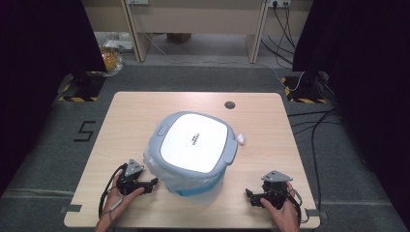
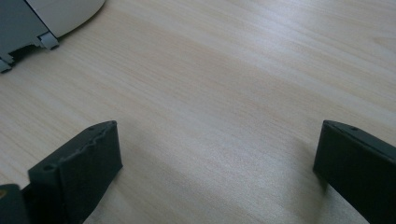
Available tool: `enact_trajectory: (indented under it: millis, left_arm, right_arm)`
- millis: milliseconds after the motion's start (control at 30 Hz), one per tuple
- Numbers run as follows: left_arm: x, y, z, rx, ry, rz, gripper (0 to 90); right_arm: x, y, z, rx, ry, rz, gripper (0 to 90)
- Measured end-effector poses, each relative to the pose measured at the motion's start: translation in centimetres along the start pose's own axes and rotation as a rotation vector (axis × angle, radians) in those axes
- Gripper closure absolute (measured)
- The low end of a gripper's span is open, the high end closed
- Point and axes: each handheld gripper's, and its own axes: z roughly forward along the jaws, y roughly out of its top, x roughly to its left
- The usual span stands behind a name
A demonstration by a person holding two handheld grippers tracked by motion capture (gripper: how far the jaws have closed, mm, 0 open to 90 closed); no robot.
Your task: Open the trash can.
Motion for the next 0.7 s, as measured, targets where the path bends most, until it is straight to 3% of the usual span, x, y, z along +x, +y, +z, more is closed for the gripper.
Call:
enact_trajectory:
  millis: [67, 133, 233, 267, 467, 700]
  left_arm:
    - [0.0, 0.0, 0.0, -0.003, -0.003, -0.001, 21.9]
    - [0.1, 0.1, 0.0, -0.003, -0.009, -0.004, 22.4]
    - [0.8, 0.3, 0.0, -0.024, 0.016, -0.023, 23.4]
    - [1.1, 0.6, -0.1, -0.04, 0.028, -0.036, 23.5]
    - [2.3, 2.4, 0.1, -0.092, 0.059, -0.056, 23.6]
    - [2.0, 4.0, 1.1, -0.115, 0.061, -0.038, 24.1]
  right_arm:
    - [0.0, 0.0, -0.1, -0.006, -0.01, 0.009, 6.4]
    - [0.1, -0.1, -0.4, -0.038, -0.006, 0.001, 20.3]
    - [0.5, -0.1, -0.7, -0.065, -0.032, -0.016, 13.9]
    - [0.6, 0.0, -0.9, -0.075, -0.033, -0.018, 16.5]
    - [2.7, 0.7, -2.8, -0.163, 0.031, -0.033, 15.3]
    - [5.4, 1.7, -3.7, -0.228, 0.124, -0.067, 15.2]
